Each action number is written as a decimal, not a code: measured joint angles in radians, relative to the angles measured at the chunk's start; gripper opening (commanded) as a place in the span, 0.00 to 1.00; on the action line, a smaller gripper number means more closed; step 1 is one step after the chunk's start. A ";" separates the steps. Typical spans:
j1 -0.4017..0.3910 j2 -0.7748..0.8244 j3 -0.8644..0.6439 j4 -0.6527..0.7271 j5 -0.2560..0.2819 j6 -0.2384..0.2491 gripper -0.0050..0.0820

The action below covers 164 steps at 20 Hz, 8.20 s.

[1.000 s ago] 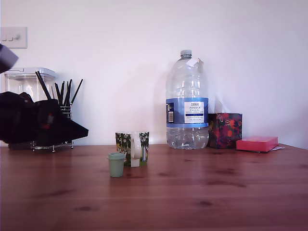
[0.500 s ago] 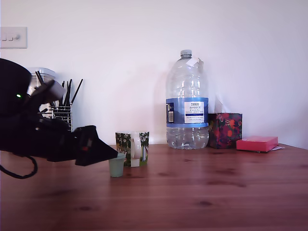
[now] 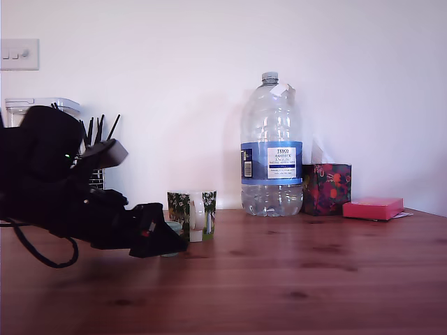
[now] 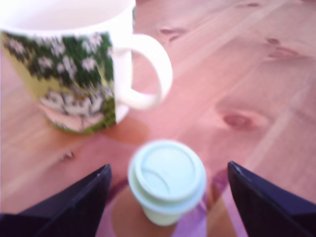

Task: Pick up the coffee capsules from the table one by one and drop them inside the nearest coffee cup

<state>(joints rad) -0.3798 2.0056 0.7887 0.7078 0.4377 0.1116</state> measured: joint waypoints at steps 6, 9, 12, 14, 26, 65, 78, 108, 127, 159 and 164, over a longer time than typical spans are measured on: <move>0.000 0.000 0.015 -0.060 0.025 0.069 0.31; 0.000 0.000 0.015 -0.066 0.025 0.073 0.19; 0.000 0.000 0.015 -0.065 0.025 0.073 0.16; 0.000 0.000 0.015 -0.061 0.027 0.073 0.16; -0.002 -0.095 0.032 -0.056 0.079 0.072 0.16; -0.006 -0.001 0.606 -0.772 -0.107 0.101 0.81; -0.006 -0.001 0.606 -0.733 -0.107 0.101 0.04; -0.008 -0.928 -0.386 -0.546 0.178 -0.074 0.04; -0.419 -1.042 -0.561 -0.505 -0.143 -0.153 0.63; -0.490 -0.518 -0.413 -0.175 -0.230 -0.107 0.80; -0.496 -0.429 -0.312 -0.276 -0.230 -0.105 0.80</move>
<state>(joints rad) -0.8757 1.5764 0.4767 0.4320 0.2081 0.0063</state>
